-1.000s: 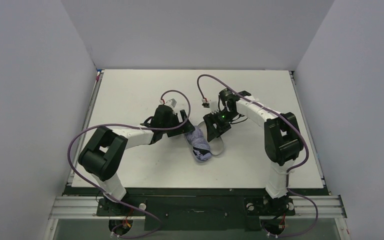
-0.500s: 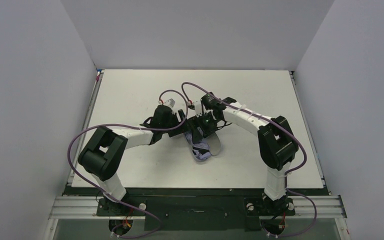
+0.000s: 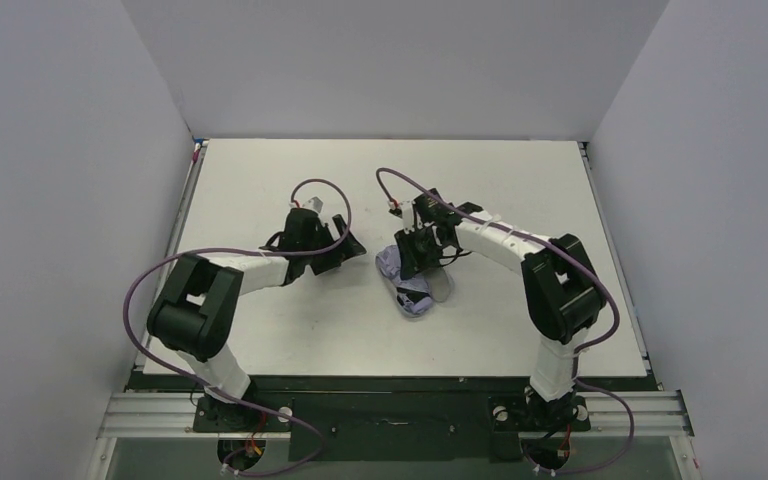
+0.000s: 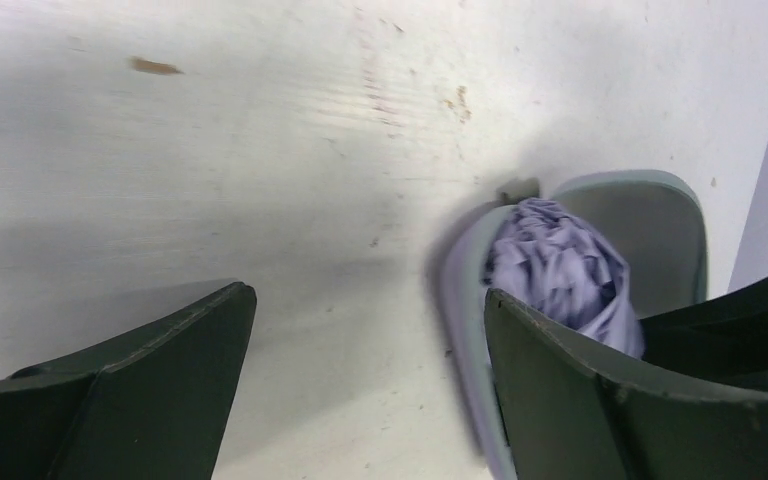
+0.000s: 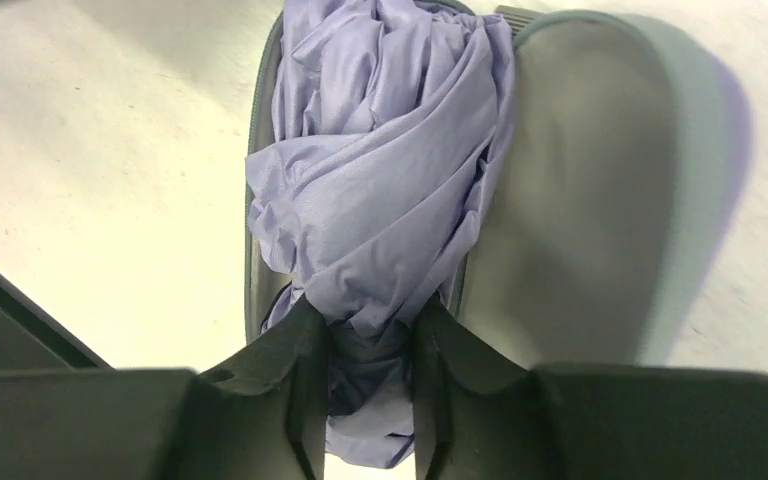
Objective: Open the umbrella
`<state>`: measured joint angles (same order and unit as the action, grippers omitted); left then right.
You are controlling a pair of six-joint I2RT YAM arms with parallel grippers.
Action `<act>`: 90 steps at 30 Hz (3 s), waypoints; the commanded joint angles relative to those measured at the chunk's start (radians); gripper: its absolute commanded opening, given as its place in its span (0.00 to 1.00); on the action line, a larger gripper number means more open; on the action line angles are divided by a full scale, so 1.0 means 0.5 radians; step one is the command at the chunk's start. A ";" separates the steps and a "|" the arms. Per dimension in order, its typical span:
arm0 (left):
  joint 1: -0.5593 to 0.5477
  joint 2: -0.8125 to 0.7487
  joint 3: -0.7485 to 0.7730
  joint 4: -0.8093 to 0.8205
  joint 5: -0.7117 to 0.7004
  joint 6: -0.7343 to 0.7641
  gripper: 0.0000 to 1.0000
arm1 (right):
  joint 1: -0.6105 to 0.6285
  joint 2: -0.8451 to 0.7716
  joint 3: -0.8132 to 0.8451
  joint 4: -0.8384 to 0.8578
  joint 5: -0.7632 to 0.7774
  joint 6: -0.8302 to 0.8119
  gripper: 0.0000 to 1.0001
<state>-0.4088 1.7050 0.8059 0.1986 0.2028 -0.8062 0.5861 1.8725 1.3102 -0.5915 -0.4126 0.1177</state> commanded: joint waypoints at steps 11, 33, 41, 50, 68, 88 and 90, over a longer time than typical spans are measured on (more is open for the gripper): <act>0.179 -0.279 0.153 -0.303 0.036 0.552 0.95 | -0.916 -0.078 0.000 -0.450 0.357 -0.792 0.00; 0.320 -0.490 0.514 -0.832 0.096 1.218 0.97 | -1.476 -0.066 0.832 -0.998 -0.029 -1.133 0.00; 0.355 -0.663 0.476 -0.771 0.075 1.330 0.97 | -1.467 -0.219 0.965 -1.017 -0.241 -1.067 0.00; 0.357 -0.805 0.508 -0.751 0.399 1.527 0.97 | -1.438 -0.351 0.992 -0.672 -0.595 -0.694 0.00; -0.009 -0.479 1.141 -0.272 0.914 0.967 0.97 | -0.533 -0.713 0.706 1.352 0.010 1.042 0.00; -0.175 -0.475 1.067 -0.392 0.759 1.201 0.00 | -0.369 -0.908 0.552 1.389 0.135 0.993 0.00; -0.177 -0.502 1.020 -0.394 0.769 1.213 0.00 | -0.380 -0.912 0.556 1.397 0.141 0.976 0.00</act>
<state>-0.4904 1.5009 1.3399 -0.0017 0.5858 -0.2245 0.4026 1.4761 1.5658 -0.0235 -0.3840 0.6270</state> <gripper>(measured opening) 0.008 0.208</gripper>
